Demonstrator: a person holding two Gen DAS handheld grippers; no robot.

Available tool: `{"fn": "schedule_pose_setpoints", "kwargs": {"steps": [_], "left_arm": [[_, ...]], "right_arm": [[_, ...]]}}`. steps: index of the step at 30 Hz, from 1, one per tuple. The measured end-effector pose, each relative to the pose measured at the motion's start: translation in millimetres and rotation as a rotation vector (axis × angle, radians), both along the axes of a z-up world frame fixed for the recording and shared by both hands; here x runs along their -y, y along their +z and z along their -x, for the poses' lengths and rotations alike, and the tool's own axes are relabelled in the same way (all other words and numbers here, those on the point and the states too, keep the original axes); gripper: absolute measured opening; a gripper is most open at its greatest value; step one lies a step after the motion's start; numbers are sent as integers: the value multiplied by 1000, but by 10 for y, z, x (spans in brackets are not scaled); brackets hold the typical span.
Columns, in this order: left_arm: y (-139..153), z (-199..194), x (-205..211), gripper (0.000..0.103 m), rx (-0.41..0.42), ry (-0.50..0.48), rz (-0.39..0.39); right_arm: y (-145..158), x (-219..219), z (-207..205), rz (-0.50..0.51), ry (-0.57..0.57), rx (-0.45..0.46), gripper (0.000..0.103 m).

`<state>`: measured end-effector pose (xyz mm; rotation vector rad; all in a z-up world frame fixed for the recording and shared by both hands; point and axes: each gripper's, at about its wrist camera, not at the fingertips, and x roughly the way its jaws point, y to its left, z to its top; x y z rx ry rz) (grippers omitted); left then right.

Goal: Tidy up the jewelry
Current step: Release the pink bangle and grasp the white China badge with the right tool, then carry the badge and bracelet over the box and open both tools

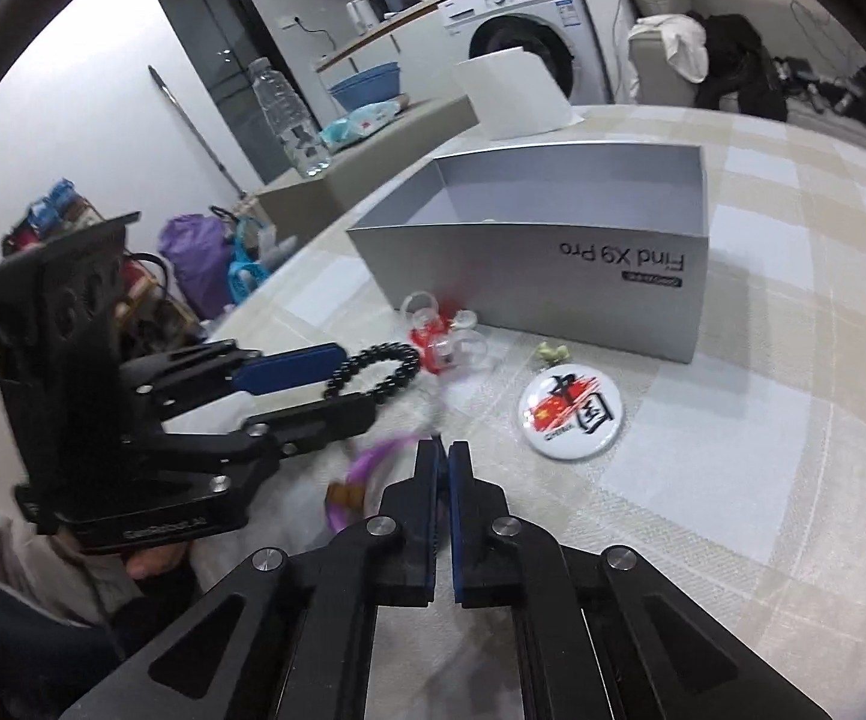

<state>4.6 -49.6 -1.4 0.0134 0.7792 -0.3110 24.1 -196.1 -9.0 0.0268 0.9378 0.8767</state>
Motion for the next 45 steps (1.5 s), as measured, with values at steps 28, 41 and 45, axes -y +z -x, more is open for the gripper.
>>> {"fn": "schedule_pose_setpoints", "kwargs": {"steps": [28,41,45], "left_arm": [[-10,-15,-28,34,8,10,9],[205,-18,-70,34,90,37,29],[313,-68,-58,34,138,42,25]], "right_arm": [[-79,-338,-192,372,-173,191,41],[315,-118,-22,160,-160,235,41],[479,-71,-34,108,-193,267,41]]}}
